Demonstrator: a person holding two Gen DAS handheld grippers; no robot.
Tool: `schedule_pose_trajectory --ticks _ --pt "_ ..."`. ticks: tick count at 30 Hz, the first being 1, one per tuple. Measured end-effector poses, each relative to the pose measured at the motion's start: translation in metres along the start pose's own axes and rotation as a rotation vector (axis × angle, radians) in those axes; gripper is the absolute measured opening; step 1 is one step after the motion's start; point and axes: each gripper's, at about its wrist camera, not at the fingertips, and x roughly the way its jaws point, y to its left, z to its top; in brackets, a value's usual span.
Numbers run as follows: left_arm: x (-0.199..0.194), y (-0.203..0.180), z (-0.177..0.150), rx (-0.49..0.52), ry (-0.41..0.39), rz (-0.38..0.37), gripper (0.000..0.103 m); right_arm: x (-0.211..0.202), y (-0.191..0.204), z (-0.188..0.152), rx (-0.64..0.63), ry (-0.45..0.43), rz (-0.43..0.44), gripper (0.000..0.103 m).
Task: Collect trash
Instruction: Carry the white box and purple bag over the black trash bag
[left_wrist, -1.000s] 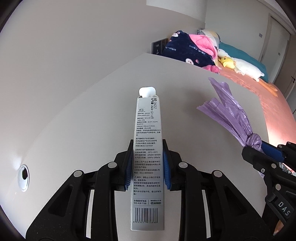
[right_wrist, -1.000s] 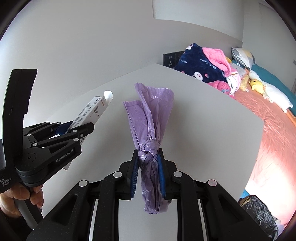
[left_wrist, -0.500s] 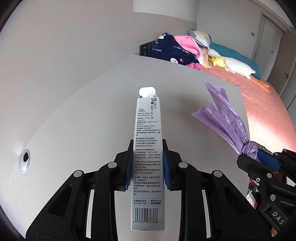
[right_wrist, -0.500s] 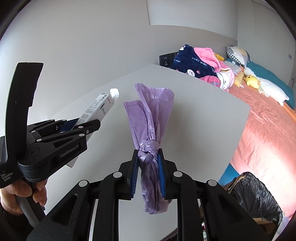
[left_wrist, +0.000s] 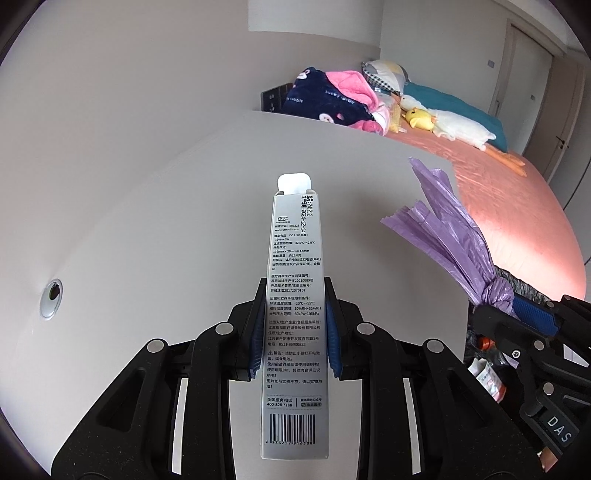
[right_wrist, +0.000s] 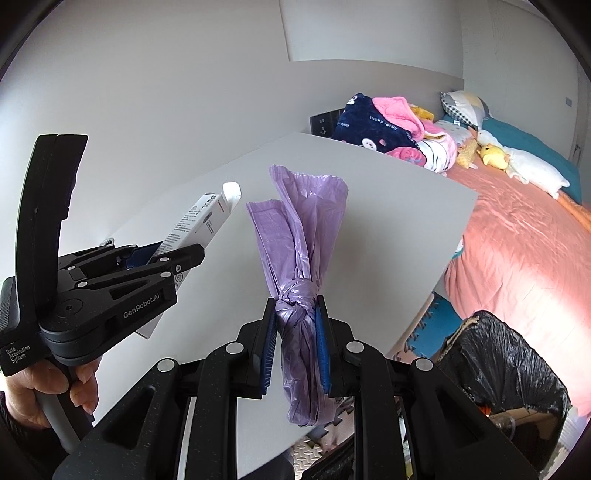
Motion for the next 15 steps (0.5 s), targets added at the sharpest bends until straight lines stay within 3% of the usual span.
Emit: schedule_pose_trajectory --ticks 15 --pt "-0.014 -0.047 -0.009 0.068 -0.012 -0.047 0.027 -0.039 -0.028 -0.032 0.052 -0.036 -0.035 0.021"
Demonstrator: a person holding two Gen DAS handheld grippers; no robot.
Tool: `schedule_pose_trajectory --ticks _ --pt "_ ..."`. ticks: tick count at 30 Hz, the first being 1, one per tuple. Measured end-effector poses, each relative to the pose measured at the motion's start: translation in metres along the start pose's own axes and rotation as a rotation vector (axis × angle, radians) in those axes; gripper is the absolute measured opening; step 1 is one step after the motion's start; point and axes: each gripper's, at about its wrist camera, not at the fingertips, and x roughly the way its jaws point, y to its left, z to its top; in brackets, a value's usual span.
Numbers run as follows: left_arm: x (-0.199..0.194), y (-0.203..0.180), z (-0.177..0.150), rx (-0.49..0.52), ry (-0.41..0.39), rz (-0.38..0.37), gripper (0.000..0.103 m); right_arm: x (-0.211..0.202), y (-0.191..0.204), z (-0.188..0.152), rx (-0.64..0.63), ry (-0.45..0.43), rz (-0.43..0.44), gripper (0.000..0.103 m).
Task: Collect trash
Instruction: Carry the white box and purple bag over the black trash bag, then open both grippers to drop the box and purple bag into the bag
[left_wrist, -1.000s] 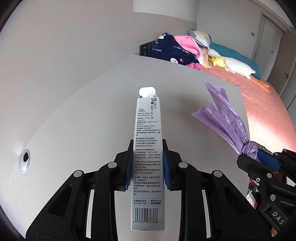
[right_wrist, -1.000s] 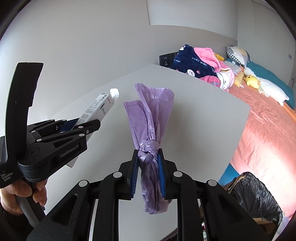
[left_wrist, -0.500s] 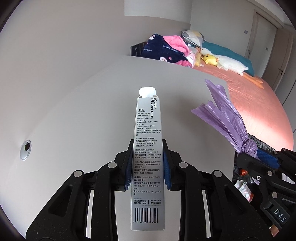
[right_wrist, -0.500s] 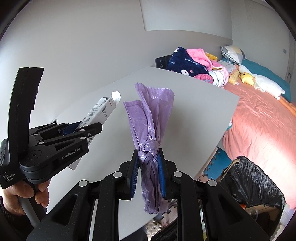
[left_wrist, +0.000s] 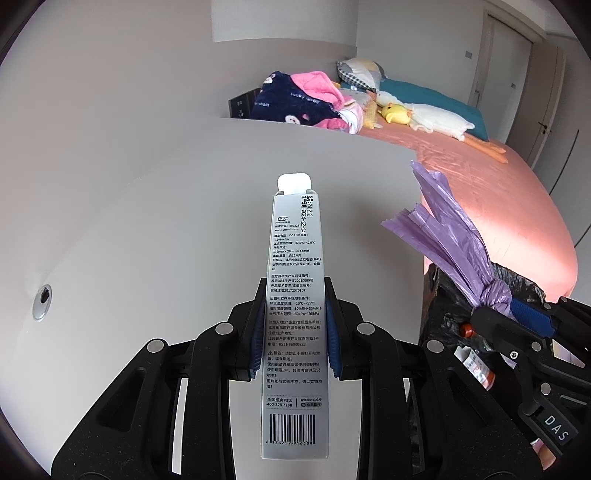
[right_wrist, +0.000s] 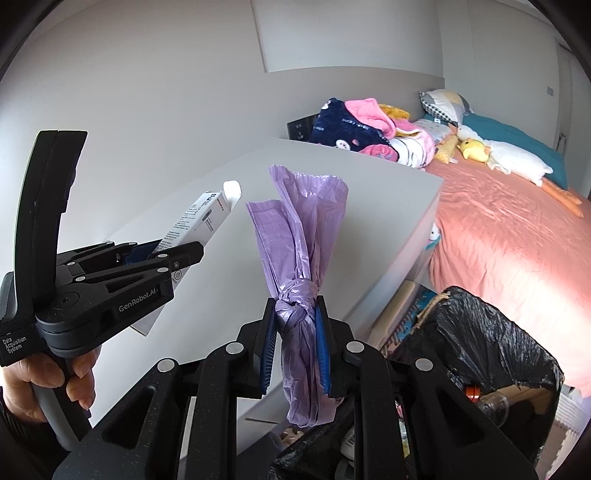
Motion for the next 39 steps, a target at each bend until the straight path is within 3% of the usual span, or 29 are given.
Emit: schedule_pose_trajectory --ticks 30,39 --pt "-0.013 -0.141 -0.009 0.214 0.007 -0.173 0.027 -0.082 -0.109 -0.041 0.175 -0.084 -0.152 0.021" --pt "-0.011 -0.170 -0.019 0.266 0.061 -0.281 0.027 -0.100 -0.138 -0.048 0.229 -0.103 -0.191 0.021"
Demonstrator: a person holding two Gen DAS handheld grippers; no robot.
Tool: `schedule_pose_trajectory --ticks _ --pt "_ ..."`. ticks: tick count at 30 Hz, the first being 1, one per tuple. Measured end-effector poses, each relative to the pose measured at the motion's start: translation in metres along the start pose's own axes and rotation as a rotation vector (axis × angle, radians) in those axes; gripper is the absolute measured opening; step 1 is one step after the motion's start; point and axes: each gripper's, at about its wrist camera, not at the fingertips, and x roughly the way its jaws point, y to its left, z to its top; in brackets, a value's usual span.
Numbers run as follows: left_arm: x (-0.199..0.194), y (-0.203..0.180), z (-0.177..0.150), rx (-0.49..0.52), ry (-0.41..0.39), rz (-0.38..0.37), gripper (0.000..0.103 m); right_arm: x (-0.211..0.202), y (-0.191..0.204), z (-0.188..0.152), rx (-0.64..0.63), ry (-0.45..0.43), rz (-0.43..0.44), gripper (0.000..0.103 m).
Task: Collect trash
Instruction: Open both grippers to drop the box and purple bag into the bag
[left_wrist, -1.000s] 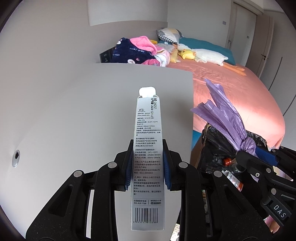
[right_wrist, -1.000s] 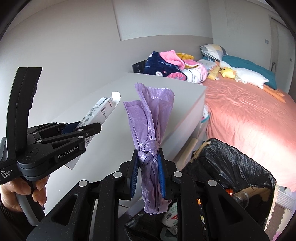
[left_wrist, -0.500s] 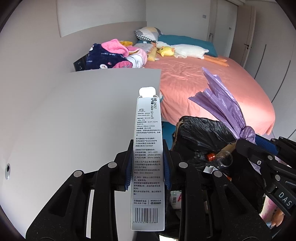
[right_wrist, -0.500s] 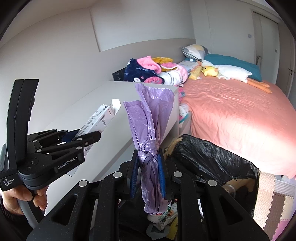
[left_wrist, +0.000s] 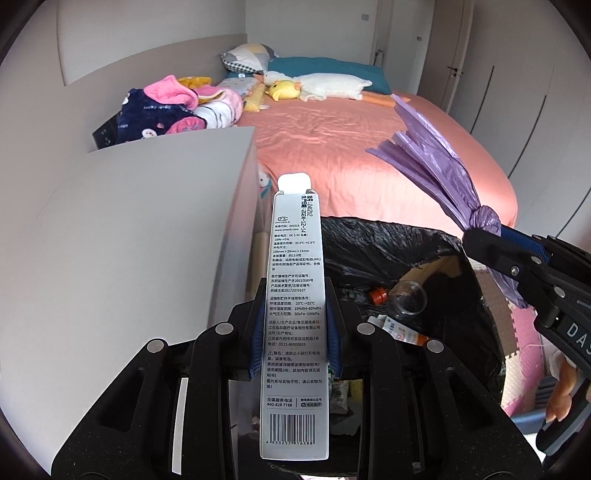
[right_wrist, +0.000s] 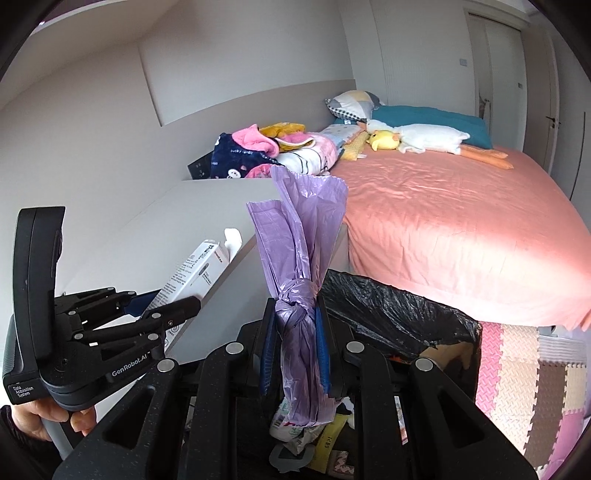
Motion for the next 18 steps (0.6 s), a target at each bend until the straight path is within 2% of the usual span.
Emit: schedule_pose_trajectory --ticks 3,4,5,6,7,8,11,18 --pt "0.003 -0.008 -0.003 0.033 0.037 -0.078 0.029 -0.005 -0.009 0.002 0.017 -0.015 -0.006 0.021" --pt "0.007 -0.011 -0.004 0.048 0.063 -0.111 0.037 -0.008 -0.012 0.004 0.030 -0.025 -0.006 0.025" --pt "0.010 -0.012 -0.005 0.058 0.083 -0.129 0.075 -0.010 -0.015 0.006 0.040 -0.031 -0.008 0.040" --pt "0.011 -0.015 -0.007 0.071 0.087 -0.125 0.096 -0.012 -0.017 0.007 0.045 -0.039 -0.016 0.051" --pt "0.011 -0.017 -0.008 0.090 0.077 -0.109 0.097 -0.015 -0.019 0.009 0.051 -0.051 -0.027 0.071" --pt "0.010 -0.020 -0.010 0.106 0.071 -0.098 0.096 -0.018 -0.020 0.010 0.059 -0.068 -0.042 0.083" --pt "0.009 -0.023 -0.009 0.118 0.062 -0.090 0.097 -0.021 -0.024 0.012 0.071 -0.084 -0.067 0.085" --pt "0.008 -0.029 -0.008 0.160 0.053 -0.046 0.097 -0.020 -0.032 0.013 0.080 -0.073 -0.065 0.085"
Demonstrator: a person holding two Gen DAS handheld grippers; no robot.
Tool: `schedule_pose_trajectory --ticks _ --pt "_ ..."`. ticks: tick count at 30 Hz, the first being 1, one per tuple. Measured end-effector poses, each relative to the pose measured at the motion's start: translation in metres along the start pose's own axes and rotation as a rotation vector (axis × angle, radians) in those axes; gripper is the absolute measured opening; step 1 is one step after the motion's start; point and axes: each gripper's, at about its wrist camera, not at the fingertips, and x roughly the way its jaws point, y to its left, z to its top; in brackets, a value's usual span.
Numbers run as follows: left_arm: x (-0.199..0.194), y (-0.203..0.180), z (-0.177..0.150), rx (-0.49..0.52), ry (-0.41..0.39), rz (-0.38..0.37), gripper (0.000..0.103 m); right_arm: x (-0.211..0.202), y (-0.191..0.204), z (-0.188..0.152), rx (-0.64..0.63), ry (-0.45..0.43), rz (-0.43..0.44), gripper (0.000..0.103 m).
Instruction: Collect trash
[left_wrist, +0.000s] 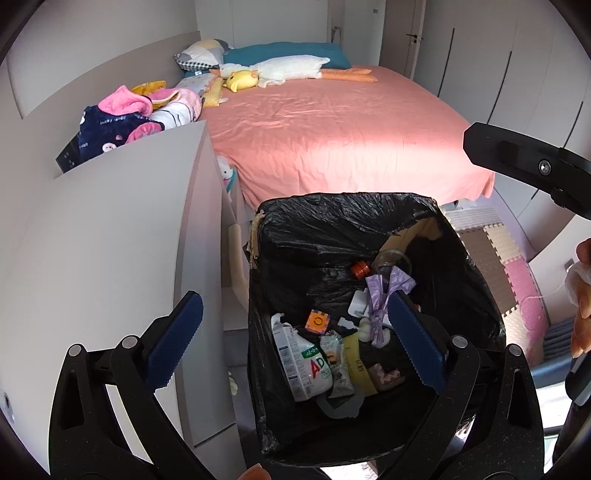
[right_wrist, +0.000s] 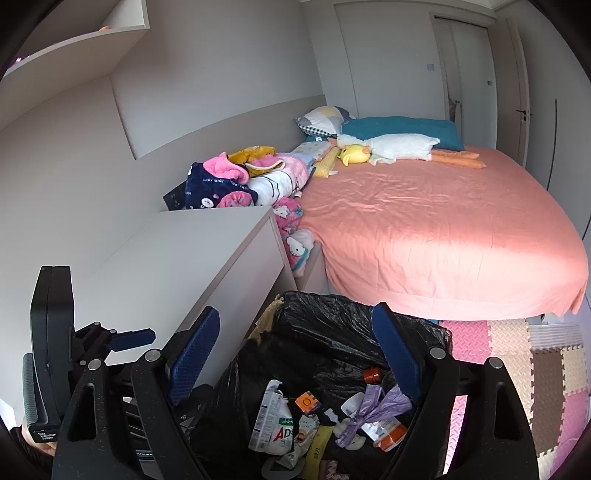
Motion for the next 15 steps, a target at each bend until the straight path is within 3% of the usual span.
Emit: schedule_pose_trajectory --ticks 15 --pt "0.001 0.013 0.000 -0.051 -0.010 -0.009 0.096 0.004 0.003 -0.003 -0.006 0.009 0.000 0.085"
